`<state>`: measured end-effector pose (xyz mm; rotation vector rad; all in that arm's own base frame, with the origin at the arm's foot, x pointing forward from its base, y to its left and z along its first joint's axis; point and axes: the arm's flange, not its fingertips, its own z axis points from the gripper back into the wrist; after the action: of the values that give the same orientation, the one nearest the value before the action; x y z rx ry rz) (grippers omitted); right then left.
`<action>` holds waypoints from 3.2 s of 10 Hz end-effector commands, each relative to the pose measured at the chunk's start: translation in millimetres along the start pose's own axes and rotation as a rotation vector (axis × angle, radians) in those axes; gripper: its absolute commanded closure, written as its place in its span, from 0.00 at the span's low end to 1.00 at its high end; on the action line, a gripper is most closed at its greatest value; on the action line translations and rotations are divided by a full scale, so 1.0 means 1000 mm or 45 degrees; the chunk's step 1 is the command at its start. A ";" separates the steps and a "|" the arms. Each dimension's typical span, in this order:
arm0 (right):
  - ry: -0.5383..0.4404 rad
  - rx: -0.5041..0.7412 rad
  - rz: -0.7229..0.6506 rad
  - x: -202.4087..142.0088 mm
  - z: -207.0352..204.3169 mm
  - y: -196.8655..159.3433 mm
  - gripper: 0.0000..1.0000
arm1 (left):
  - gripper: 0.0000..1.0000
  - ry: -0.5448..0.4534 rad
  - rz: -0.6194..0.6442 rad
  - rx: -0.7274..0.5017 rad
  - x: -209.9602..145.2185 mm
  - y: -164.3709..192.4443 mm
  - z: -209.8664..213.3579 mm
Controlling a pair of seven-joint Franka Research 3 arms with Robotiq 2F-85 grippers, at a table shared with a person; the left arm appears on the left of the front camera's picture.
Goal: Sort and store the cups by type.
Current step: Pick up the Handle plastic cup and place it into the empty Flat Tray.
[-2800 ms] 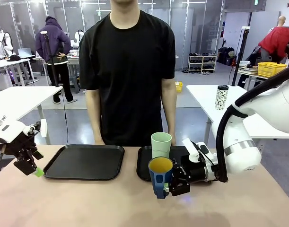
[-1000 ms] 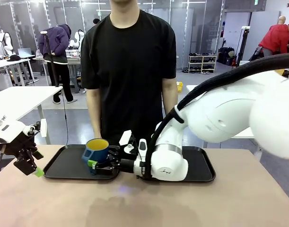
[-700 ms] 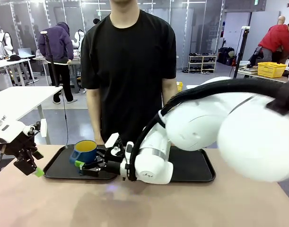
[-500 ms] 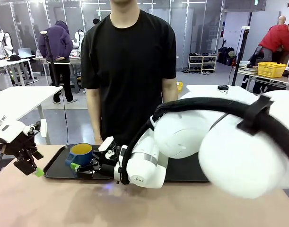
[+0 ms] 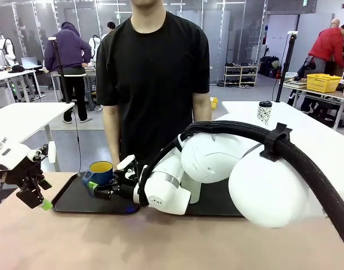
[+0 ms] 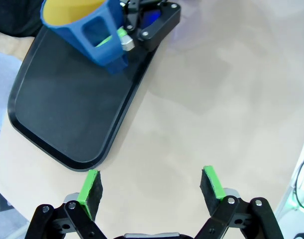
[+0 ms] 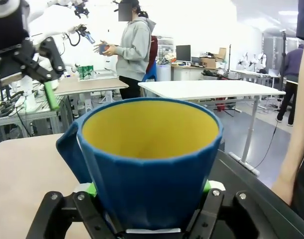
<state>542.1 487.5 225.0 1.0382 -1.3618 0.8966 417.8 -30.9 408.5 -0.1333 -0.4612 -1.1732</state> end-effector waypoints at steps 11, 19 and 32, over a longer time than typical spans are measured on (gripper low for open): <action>0.109 -0.220 0.066 -0.059 0.004 0.066 0.26 | 0.00 0.023 0.010 0.025 0.000 0.000 -0.001; 0.136 -0.265 0.040 -0.067 0.019 0.071 0.08 | 0.00 0.023 0.010 0.025 0.000 0.000 -0.001; 0.216 -0.311 0.022 -0.054 0.057 0.101 0.00 | 0.00 0.023 0.010 0.025 0.000 0.000 -0.001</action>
<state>565.7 488.2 204.3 0.8094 -1.2149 0.8261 417.8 -30.7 408.4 -0.1335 -0.4614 -1.1727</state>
